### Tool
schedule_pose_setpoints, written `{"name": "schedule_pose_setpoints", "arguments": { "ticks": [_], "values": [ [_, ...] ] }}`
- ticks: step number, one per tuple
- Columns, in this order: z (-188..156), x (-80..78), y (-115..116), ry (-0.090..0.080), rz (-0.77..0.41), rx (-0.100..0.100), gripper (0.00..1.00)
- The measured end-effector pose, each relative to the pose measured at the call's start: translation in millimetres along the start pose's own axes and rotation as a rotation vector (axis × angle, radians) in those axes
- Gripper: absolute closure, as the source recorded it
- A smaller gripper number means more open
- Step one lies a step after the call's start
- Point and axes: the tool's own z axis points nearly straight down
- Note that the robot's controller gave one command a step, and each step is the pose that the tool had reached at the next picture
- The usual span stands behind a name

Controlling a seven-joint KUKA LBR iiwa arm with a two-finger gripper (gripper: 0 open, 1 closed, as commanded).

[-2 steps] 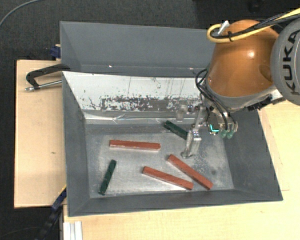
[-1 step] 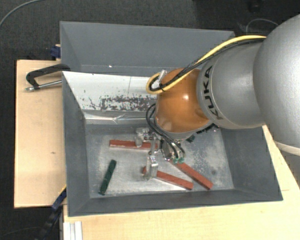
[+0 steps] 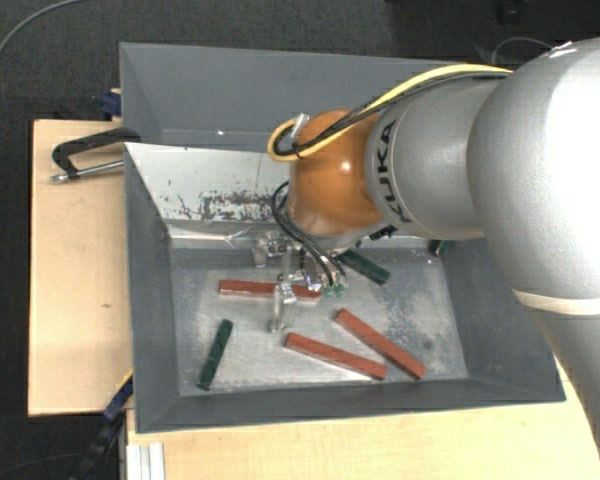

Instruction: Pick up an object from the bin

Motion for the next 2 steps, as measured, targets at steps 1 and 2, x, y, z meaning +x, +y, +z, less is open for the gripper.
{"name": "schedule_pose_setpoints", "arguments": {
  "ticks": [1,2],
  "values": [
    [-1.0,1.3,-0.5,0.002,0.001,0.000,1.00],
    [-231.4,-0.7,5.7,-0.008,-0.001,0.000,1.00]
  ]
}}
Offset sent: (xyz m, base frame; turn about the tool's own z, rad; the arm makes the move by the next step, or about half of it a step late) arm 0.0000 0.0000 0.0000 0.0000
